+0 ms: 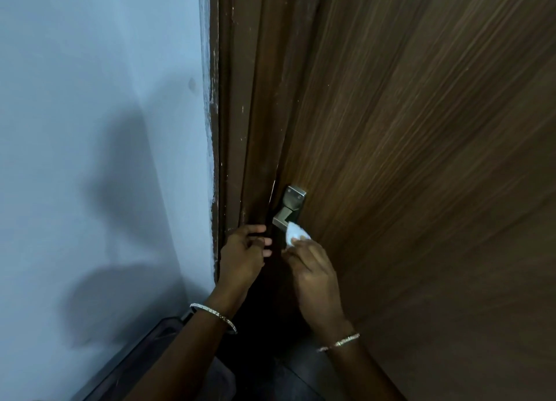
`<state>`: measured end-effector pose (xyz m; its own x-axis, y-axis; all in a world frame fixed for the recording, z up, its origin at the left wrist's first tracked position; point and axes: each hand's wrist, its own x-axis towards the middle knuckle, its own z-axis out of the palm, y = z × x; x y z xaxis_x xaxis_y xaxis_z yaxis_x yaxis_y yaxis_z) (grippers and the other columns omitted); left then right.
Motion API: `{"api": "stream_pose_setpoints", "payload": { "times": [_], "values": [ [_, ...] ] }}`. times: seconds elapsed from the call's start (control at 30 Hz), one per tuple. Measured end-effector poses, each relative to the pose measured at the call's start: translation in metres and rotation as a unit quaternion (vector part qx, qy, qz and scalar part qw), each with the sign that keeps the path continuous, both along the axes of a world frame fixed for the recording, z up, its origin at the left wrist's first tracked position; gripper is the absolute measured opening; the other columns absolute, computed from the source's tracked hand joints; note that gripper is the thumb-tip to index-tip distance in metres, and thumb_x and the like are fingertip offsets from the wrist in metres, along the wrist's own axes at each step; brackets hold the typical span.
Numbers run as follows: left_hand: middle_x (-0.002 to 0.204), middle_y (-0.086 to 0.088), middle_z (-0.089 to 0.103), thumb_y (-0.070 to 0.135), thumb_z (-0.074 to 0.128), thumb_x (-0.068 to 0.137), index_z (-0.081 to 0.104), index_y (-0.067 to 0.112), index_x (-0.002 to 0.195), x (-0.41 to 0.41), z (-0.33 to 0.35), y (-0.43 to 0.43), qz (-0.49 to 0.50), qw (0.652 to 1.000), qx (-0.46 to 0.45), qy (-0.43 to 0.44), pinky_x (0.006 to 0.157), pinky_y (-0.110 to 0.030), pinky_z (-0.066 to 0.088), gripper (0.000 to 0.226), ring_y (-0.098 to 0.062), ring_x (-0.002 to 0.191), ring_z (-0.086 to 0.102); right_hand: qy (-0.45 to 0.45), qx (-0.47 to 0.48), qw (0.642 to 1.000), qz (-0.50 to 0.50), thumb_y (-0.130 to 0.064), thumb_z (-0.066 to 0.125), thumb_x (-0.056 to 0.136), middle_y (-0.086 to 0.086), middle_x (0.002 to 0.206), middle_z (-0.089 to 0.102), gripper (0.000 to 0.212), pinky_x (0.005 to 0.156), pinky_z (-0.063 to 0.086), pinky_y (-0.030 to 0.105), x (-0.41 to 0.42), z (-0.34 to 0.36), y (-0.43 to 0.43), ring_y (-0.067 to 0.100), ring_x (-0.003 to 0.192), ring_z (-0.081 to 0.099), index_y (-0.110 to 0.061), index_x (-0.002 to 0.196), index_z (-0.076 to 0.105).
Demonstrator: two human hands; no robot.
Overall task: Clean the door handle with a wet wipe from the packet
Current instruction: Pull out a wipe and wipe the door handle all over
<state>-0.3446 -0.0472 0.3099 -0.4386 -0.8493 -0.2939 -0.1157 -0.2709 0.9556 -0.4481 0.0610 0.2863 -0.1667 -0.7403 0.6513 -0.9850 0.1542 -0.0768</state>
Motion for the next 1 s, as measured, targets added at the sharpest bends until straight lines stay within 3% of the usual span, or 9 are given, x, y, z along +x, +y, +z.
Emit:
{"api": "stream_pose_setpoints", "payload": {
  "times": [0.17, 0.2, 0.27, 0.37, 0.5, 0.6, 0.67, 0.8, 1.0],
  "values": [
    [0.094, 0.004, 0.076, 0.016, 0.055, 0.096, 0.066, 0.026, 0.110, 0.002, 0.000, -0.005, 0.004, 1.000, -0.017, 0.003, 0.072, -0.029, 0.056, 0.021, -0.010, 0.080, 0.073, -0.335, -0.104, 0.933, -0.079, -0.012, 0.069, 0.088, -0.014, 0.097, 0.072, 0.019, 0.084, 0.050, 0.015, 0.020, -0.026, 0.028, 0.000, 0.093, 0.067, -0.029, 0.096, 0.075],
    [0.093, 0.003, 0.076, 0.015, 0.056, 0.095, 0.066, 0.026, 0.109, 0.001, 0.001, -0.004, 0.003, 1.000, -0.018, 0.007, 0.071, -0.028, 0.056, 0.020, -0.010, 0.079, 0.074, -0.469, -0.142, 0.865, -0.113, -0.010, 0.072, 0.086, -0.011, 0.094, 0.074, 0.018, 0.081, 0.054, 0.019, 0.022, -0.030, 0.022, 0.005, 0.090, 0.071, -0.028, 0.093, 0.074],
    [0.090, 0.002, 0.076, 0.013, 0.056, 0.095, 0.067, 0.024, 0.108, 0.001, 0.003, -0.002, 0.002, 1.000, -0.022, 0.013, 0.068, -0.026, 0.055, 0.021, -0.010, 0.076, 0.074, -0.734, -0.193, 0.635, -0.144, 0.002, 0.070, 0.085, 0.008, 0.099, 0.076, 0.021, 0.077, 0.058, 0.030, 0.016, -0.035, -0.001, 0.024, 0.093, 0.073, -0.017, 0.095, 0.074],
    [0.085, 0.002, 0.076, 0.009, 0.055, 0.093, 0.067, 0.021, 0.106, 0.000, 0.003, 0.000, 0.002, 0.999, -0.023, 0.024, 0.063, -0.022, 0.054, 0.021, -0.007, 0.070, 0.073, -0.914, -0.173, 0.355, -0.091, 0.009, 0.053, 0.094, 0.015, 0.109, 0.070, 0.025, 0.072, 0.057, 0.024, -0.003, -0.032, -0.044, 0.022, 0.102, 0.065, -0.001, 0.114, 0.064],
    [0.080, 0.004, 0.076, 0.010, 0.055, 0.094, 0.067, 0.024, 0.103, 0.003, 0.003, 0.001, 0.003, 0.999, -0.018, 0.027, 0.064, -0.024, 0.055, 0.020, -0.006, 0.069, 0.072, -0.959, -0.234, 0.141, -0.080, 0.007, 0.042, 0.100, 0.015, 0.112, 0.067, 0.019, 0.107, 0.045, 0.033, -0.016, -0.018, -0.084, 0.020, 0.133, 0.050, 0.005, 0.099, 0.061],
    [0.085, 0.003, 0.076, 0.011, 0.055, 0.094, 0.068, 0.023, 0.104, 0.003, 0.005, -0.002, 0.001, 1.000, -0.013, 0.026, 0.065, -0.026, 0.054, 0.020, -0.010, 0.074, 0.073, -0.962, -0.264, 0.043, -0.051, 0.002, 0.035, 0.103, 0.013, 0.147, 0.051, 0.036, 0.116, 0.034, 0.040, -0.017, -0.011, -0.087, 0.025, 0.138, 0.046, 0.003, 0.134, 0.053],
    [0.083, 0.004, 0.076, 0.011, 0.054, 0.095, 0.067, 0.023, 0.103, 0.004, 0.005, -0.004, 0.004, 0.999, -0.012, 0.029, 0.062, -0.023, 0.054, 0.019, -0.008, 0.071, 0.073, -0.958, -0.284, 0.019, -0.027, 0.002, 0.042, 0.100, 0.017, 0.137, 0.058, 0.036, 0.109, 0.042, 0.041, -0.015, -0.010, -0.081, 0.029, 0.132, 0.052, 0.002, 0.135, 0.051],
    [0.081, 0.003, 0.076, 0.011, 0.053, 0.096, 0.066, 0.021, 0.105, 0.005, 0.006, -0.008, 0.004, 0.999, -0.002, 0.034, 0.063, -0.023, 0.053, 0.018, -0.006, 0.069, 0.072, -0.953, -0.296, 0.062, -0.021, 0.007, 0.048, 0.096, 0.026, 0.092, 0.070, 0.017, 0.092, 0.050, 0.041, -0.014, -0.009, -0.067, 0.034, 0.104, 0.065, 0.009, 0.108, 0.059],
    [0.090, -0.001, 0.076, 0.012, 0.053, 0.097, 0.066, 0.020, 0.110, 0.002, 0.004, -0.010, -0.014, 0.999, 0.015, 0.027, 0.067, -0.026, 0.053, 0.020, -0.015, 0.082, 0.073, -0.932, -0.314, 0.176, -0.030, 0.004, 0.051, 0.096, 0.019, 0.102, 0.068, 0.018, 0.088, 0.057, 0.038, -0.017, -0.009, -0.049, 0.027, 0.098, 0.065, 0.003, 0.110, 0.062]
  ]
}}
